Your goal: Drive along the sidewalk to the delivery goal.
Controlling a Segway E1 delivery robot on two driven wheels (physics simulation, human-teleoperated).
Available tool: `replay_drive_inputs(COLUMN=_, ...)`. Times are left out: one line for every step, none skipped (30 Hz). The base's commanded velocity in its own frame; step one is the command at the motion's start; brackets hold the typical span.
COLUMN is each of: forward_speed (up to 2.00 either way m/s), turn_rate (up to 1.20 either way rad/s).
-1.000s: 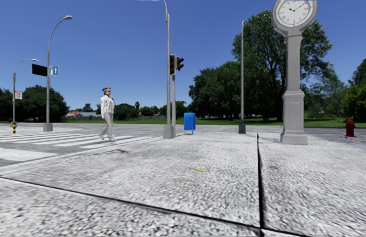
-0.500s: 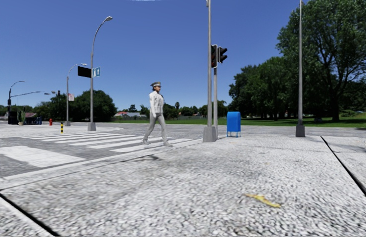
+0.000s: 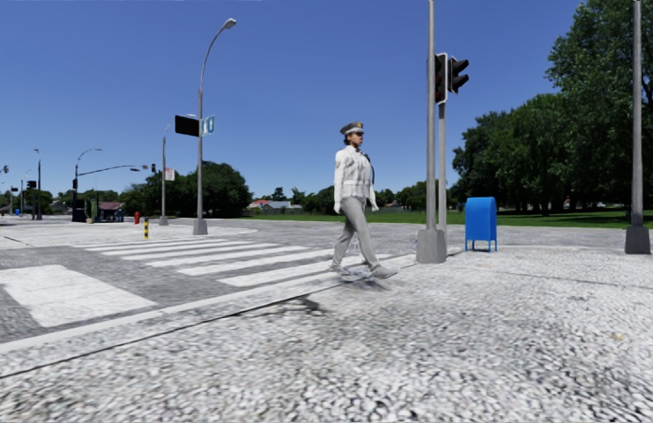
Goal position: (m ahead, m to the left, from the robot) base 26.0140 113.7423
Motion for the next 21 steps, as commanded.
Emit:
replay_drive_inputs(forward_speed=2.00, turn_rate=0.00)
replay_drive_inputs(forward_speed=2.00, turn_rate=0.00)
replay_drive_inputs(forward_speed=2.00, turn_rate=0.00)
replay_drive_inputs(forward_speed=2.00, turn_rate=0.00)
replay_drive_inputs(forward_speed=2.00, turn_rate=0.00)
replay_drive_inputs(forward_speed=2.00, turn_rate=0.00)
replay_drive_inputs(forward_speed=2.00, turn_rate=0.00)
replay_drive_inputs(forward_speed=2.00, turn_rate=0.00)
replay_drive_inputs(forward_speed=2.00, turn_rate=0.00)
replay_drive_inputs(forward_speed=2.00, turn_rate=0.00)
replay_drive_inputs(forward_speed=2.00, turn_rate=0.00)
replay_drive_inputs(forward_speed=2.00, turn_rate=0.00)
replay_drive_inputs(forward_speed=2.00, turn_rate=0.00)
replay_drive_inputs(forward_speed=2.00, turn_rate=0.00)
replay_drive_inputs(forward_speed=2.00, turn_rate=0.00)
replay_drive_inputs(forward_speed=2.00, turn_rate=0.00)
replay_drive_inputs(forward_speed=2.00, turn_rate=0.00)
replay_drive_inputs(forward_speed=2.00, turn_rate=0.00)
replay_drive_inputs(forward_speed=2.00, turn_rate=0.00)
replay_drive_inputs(forward_speed=2.00, turn_rate=0.00)
replay_drive_inputs(forward_speed=2.00, turn_rate=0.05)
